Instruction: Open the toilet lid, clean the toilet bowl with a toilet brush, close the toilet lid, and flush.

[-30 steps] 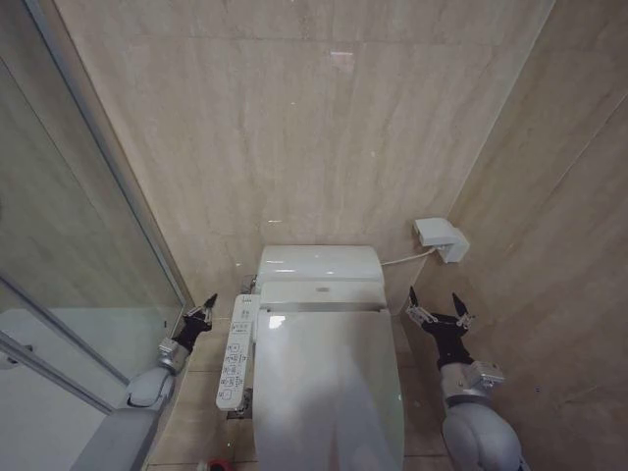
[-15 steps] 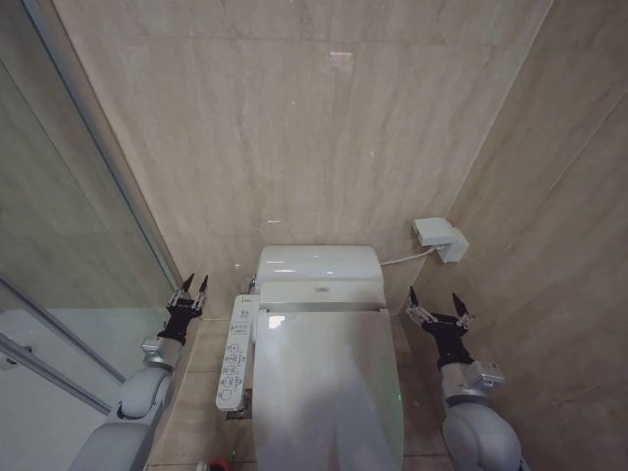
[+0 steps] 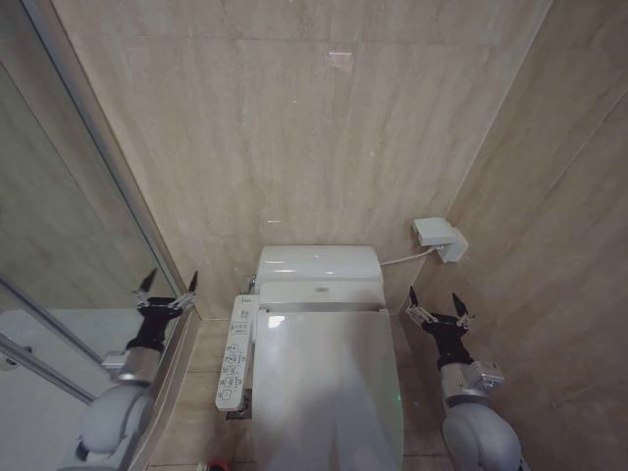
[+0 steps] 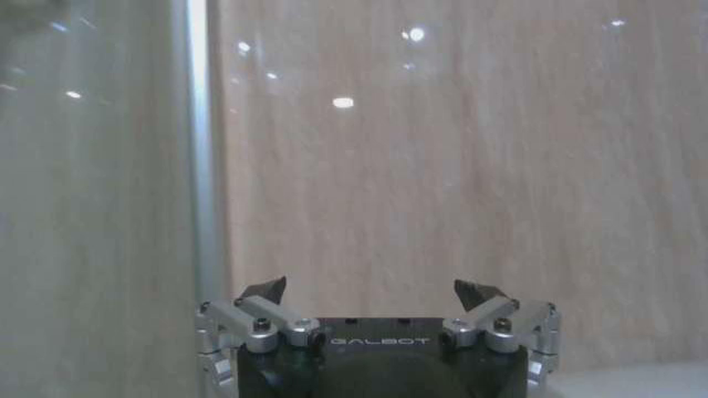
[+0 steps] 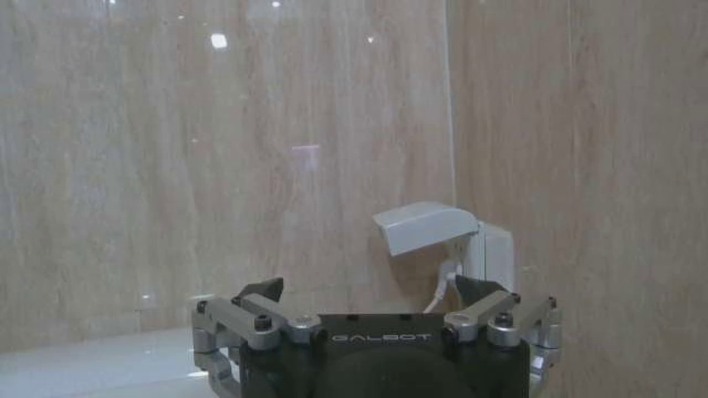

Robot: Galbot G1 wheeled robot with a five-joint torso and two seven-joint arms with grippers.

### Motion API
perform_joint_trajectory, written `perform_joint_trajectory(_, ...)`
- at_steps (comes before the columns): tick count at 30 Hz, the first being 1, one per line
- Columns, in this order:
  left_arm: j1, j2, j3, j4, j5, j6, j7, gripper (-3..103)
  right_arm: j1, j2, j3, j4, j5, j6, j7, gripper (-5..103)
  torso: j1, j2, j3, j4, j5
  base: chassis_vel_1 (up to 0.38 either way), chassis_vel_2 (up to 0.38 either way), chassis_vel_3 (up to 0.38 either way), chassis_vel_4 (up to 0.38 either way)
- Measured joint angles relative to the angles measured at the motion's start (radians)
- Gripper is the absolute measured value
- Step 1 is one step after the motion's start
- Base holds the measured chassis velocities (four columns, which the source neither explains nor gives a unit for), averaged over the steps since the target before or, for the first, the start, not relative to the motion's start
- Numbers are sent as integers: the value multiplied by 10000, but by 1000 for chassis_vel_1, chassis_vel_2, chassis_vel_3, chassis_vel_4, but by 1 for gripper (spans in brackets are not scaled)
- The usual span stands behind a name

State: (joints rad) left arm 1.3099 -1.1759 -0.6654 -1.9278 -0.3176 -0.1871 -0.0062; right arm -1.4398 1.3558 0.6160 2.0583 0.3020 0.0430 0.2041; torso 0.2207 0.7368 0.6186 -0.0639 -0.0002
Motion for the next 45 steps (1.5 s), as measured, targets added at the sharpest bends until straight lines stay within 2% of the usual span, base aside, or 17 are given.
perform_joint_trajectory(4, 625, -126, -549, -597, -76, 132, -157, 93, 0, 0, 0, 0, 0, 0, 0, 100, -1, 0, 0, 1, 1, 0, 0, 0, 0)
perform_joint_trajectory(5, 773, -170, -653, -712, -84, 143, -177, 100, 0, 0, 0, 0, 0, 0, 0, 100, -1, 0, 0, 0, 1, 0, 0, 0, 0)
perform_joint_trajectory(7, 1121, -282, -794, -988, -113, 154, -226, 100, 0, 0, 0, 0, 0, 0, 0, 100, -1, 0, 0, 1, 2, 0, 0, 0, 0)
perform_joint_trajectory(16, 1833, -557, -721, -1550, -145, 167, -281, 100, 0, -1, 0, 1, 0, 0, 0, 100, 1, 0, 0, -2, 2, 0, 0, 0, 0)
perform_joint_trajectory(20, 2508, -754, -523, -2238, -126, 425, -434, 100, 0, 0, 0, 0, 0, 0, 0, 100, 0, 0, 0, 0, 2, 0, 0, 0, 0)
perform_joint_trajectory(34, 2774, -802, -291, -2570, 44, 450, -621, 100, 0, 0, 0, 0, 0, 0, 0, 100, 1, 0, 1, 0, 2, 0, 0, 0, 0)
perform_joint_trajectory(45, 2649, -914, -310, -2805, -387, 705, -70, 100, 0, 0, 0, 0, 0, 0, 0, 100, 1, 0, 1, 0, 2, 0, 0, 0, 0)
